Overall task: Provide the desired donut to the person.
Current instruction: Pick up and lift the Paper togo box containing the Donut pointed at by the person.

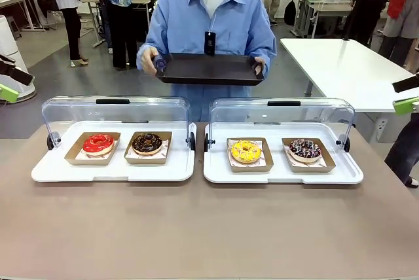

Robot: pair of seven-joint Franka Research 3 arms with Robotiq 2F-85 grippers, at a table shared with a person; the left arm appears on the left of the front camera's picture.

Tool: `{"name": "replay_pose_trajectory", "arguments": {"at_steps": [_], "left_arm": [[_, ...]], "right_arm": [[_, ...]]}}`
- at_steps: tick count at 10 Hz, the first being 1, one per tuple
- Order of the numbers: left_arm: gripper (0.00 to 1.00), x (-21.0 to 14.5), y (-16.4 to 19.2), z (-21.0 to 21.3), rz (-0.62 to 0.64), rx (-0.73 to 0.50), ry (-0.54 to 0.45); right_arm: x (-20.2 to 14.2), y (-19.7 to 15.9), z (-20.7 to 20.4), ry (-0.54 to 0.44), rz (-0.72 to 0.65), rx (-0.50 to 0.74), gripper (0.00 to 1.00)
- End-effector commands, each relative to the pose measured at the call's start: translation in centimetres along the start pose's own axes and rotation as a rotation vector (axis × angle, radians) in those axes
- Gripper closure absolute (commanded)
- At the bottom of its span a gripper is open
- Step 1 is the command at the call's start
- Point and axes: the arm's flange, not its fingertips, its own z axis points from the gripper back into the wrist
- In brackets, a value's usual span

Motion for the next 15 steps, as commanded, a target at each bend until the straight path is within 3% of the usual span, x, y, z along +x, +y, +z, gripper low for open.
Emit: {"name": "replay_pose_trajectory", "arguments": {"at_steps": [1, 15], "left_arm": [[0.00, 0.25, -0.05, -0.30, -0.006, -0.016, 0.000], [0.00, 0.25, -0.05, -0.30, -0.006, -0.016, 0.000]], "right_arm": [[-0.08, -0.06, 0.08, -0.004, -0.002, -0.001, 0.00], [-0.08, -0.06, 0.08, -0.004, -0.002, -0.001, 0.00]]}}
